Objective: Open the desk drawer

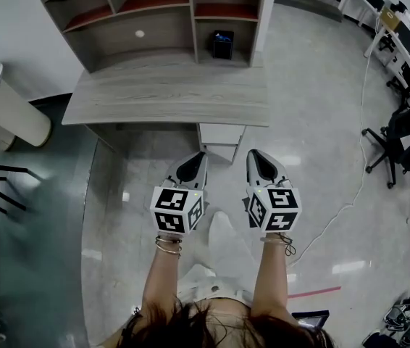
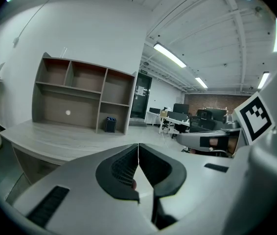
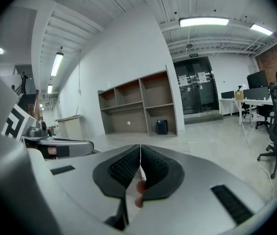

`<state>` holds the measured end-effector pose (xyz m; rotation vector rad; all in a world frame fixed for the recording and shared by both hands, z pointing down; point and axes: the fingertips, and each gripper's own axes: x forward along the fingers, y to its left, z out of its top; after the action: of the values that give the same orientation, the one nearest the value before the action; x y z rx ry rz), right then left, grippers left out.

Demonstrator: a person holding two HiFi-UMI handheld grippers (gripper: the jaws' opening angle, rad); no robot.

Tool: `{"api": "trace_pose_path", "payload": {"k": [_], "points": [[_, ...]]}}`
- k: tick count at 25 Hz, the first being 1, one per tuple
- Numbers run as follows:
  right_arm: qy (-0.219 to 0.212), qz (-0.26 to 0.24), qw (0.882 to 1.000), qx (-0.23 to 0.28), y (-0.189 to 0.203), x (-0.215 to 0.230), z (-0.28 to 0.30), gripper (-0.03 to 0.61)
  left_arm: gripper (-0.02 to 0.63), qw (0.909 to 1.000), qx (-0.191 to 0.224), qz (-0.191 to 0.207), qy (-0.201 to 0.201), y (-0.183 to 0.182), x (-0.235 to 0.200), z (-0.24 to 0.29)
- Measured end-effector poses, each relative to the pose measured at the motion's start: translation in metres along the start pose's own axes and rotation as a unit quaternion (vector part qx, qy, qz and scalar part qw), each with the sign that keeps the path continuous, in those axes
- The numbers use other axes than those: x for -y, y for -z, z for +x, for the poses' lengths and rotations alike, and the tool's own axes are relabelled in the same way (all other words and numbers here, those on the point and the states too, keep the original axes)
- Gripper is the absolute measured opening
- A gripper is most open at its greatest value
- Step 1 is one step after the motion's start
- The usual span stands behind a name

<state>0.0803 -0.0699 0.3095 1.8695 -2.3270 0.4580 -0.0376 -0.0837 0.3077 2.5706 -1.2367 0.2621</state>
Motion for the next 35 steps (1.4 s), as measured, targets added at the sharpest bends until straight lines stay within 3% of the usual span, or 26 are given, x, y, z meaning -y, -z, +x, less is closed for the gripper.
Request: {"api": "trace_pose_path", "payload": {"k": [6, 25, 35], "points": [[-0.028, 0.007, 0.999, -0.029, 0.014, 0.000, 0.027, 0.021, 0.010, 0.9998, -0.017, -0.011, 0.005, 0.011, -0.011, 0.021], [-0.024, -0.013, 0.996, -0.083, 0.031, 0.047, 0.106, 0.021, 0.011, 0.9988, -0.040, -0.027, -0.011, 0.021, -0.042, 0.106], [-0.031, 0.013, 0.995, -0.095, 0.050, 0.061, 0.129, 0.023, 0.011, 0.9981, -0.046, -0.033, -0.025, 0.030, -0.049, 0.121]]}}
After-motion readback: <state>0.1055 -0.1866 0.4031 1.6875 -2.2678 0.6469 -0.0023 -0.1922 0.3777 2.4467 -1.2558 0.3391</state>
